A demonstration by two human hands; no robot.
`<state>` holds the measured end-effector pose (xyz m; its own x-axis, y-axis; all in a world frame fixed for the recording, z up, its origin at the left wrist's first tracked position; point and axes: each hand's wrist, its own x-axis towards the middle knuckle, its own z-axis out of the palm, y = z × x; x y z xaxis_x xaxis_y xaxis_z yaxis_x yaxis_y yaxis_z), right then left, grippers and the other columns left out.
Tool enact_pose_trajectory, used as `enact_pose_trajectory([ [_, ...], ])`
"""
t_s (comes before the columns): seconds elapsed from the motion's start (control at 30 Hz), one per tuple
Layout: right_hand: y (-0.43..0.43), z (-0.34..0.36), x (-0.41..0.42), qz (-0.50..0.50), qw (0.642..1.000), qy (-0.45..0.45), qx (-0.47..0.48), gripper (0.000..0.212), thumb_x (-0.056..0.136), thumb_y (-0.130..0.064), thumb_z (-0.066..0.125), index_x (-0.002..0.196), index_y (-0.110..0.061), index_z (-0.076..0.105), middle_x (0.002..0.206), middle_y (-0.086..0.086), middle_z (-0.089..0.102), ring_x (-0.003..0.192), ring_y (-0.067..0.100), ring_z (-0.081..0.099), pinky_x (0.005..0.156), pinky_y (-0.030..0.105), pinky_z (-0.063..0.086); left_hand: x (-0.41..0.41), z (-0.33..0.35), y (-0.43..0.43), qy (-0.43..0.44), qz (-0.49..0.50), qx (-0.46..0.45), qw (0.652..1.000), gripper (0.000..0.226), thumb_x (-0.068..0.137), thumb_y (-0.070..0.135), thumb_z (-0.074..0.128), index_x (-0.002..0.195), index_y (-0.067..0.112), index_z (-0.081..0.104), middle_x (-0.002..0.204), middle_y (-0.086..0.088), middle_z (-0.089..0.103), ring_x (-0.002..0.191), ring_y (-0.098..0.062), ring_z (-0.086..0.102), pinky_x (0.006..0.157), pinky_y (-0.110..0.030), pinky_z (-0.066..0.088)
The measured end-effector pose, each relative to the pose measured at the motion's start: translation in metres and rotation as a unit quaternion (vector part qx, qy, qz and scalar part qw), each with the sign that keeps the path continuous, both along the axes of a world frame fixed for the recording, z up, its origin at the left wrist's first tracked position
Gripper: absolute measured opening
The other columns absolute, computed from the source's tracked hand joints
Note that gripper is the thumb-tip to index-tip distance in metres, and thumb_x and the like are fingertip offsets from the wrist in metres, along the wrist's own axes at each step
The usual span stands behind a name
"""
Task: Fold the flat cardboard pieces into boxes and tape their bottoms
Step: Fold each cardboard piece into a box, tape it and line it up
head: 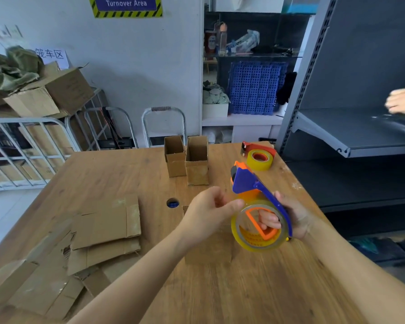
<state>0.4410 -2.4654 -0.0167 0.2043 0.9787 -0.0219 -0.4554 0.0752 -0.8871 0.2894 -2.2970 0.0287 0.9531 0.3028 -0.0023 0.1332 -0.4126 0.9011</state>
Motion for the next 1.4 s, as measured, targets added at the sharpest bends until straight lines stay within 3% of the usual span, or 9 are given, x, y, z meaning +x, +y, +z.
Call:
enact_pose_trajectory([
  [0.23,-0.004,0.003,-0.004,-0.009,1.0,-0.012,-0.02,0.038,0.075,-0.056,0.074,0.084,-0.019,0.073,0.054,-0.003,0.058,0.045,0.007,0.052,0.061,0.026,0.049,-0.004,0.002,0.014,-0.06,-0.039,0.184,0.98,0.023,0.088,0.019,0.065,0.069,0.02,0.054,0.076,-0.002,0.061,0.071,-0.015,0.056,0.069,-0.034,0.051],
  [0.43,-0.007,0.022,0.003,0.018,0.99,-0.115,-0.085,0.051,0.071,-0.057,0.077,0.08,-0.009,0.064,0.052,0.001,0.055,0.045,0.011,0.049,0.059,0.034,0.038,-0.011,0.008,0.034,-0.07,-0.012,0.353,0.933,0.005,0.092,0.019,0.056,0.09,0.018,0.051,0.084,0.006,0.053,0.074,-0.013,0.054,0.061,-0.016,0.041],
  [0.63,-0.008,0.03,0.007,0.015,0.977,-0.149,-0.149,0.074,0.06,-0.056,0.084,0.096,0.0,0.051,0.052,0.003,0.056,0.044,0.011,0.049,0.053,0.027,0.04,-0.011,-0.001,0.046,-0.063,-0.049,0.396,0.915,0.014,0.094,0.026,0.056,0.099,0.019,0.045,0.104,0.001,0.058,0.083,-0.015,0.057,0.063,-0.016,0.043],
  [0.8,-0.025,0.035,0.014,0.019,0.961,-0.185,-0.206,0.066,0.054,-0.055,0.087,0.085,-0.004,0.059,0.055,0.005,0.058,0.045,0.012,0.051,0.053,0.026,0.042,-0.023,-0.014,0.079,-0.108,-0.036,0.419,0.901,0.069,0.083,0.069,0.042,0.113,0.009,0.054,0.111,0.0,0.063,0.085,-0.009,0.059,0.069,-0.024,0.053],
  [0.9,-0.033,0.036,0.017,0.017,0.966,-0.178,-0.185,0.061,0.056,-0.058,0.085,0.081,-0.008,0.062,0.052,0.004,0.057,0.044,0.011,0.05,0.054,0.027,0.043,-0.029,-0.023,0.081,-0.079,0.041,0.289,0.953,0.054,0.091,0.06,0.034,0.105,0.014,0.057,0.104,0.003,0.066,0.088,-0.008,0.062,0.077,-0.033,0.057],
  [1.0,-0.03,0.041,0.017,0.032,0.97,-0.176,-0.162,0.044,0.062,-0.059,0.081,0.073,-0.018,0.069,0.052,0.002,0.058,0.045,0.011,0.05,0.057,0.029,0.042,-0.024,-0.026,0.055,0.015,0.126,-0.046,0.991,0.043,0.1,0.045,0.033,0.101,0.012,0.06,0.093,-0.004,0.071,0.085,-0.017,0.069,0.084,-0.044,0.057],
  [1.13,-0.021,0.046,0.014,0.042,0.969,-0.181,-0.162,0.066,0.062,-0.055,0.083,0.087,-0.001,0.056,0.053,0.005,0.058,0.045,0.013,0.05,0.056,0.03,0.043,-0.02,-0.023,0.022,0.19,0.054,-0.485,0.852,0.081,0.093,0.067,0.023,0.119,-0.002,0.056,0.107,-0.022,0.07,0.096,-0.03,0.07,0.081,-0.04,0.059],
  [1.27,-0.017,0.055,0.014,0.06,0.952,-0.223,-0.199,0.07,0.057,-0.055,0.085,0.091,0.0,0.057,0.06,0.007,0.061,0.049,0.014,0.054,0.055,0.027,0.045,-0.014,-0.021,0.022,0.134,0.045,-0.539,0.83,0.099,0.08,0.081,0.022,0.115,-0.002,0.061,0.099,-0.018,0.07,0.081,-0.024,0.069,0.066,-0.033,0.058],
  [1.4,-0.014,0.059,0.017,0.054,0.924,-0.274,-0.261,0.078,0.047,-0.059,0.088,0.097,-0.004,0.062,0.08,0.009,0.068,0.066,0.016,0.063,0.061,0.026,0.051,-0.012,-0.02,0.034,0.085,0.053,-0.454,0.885,0.075,0.068,0.076,0.048,0.09,0.006,0.066,0.079,-0.01,0.065,0.069,-0.017,0.063,0.062,-0.028,0.052],
])
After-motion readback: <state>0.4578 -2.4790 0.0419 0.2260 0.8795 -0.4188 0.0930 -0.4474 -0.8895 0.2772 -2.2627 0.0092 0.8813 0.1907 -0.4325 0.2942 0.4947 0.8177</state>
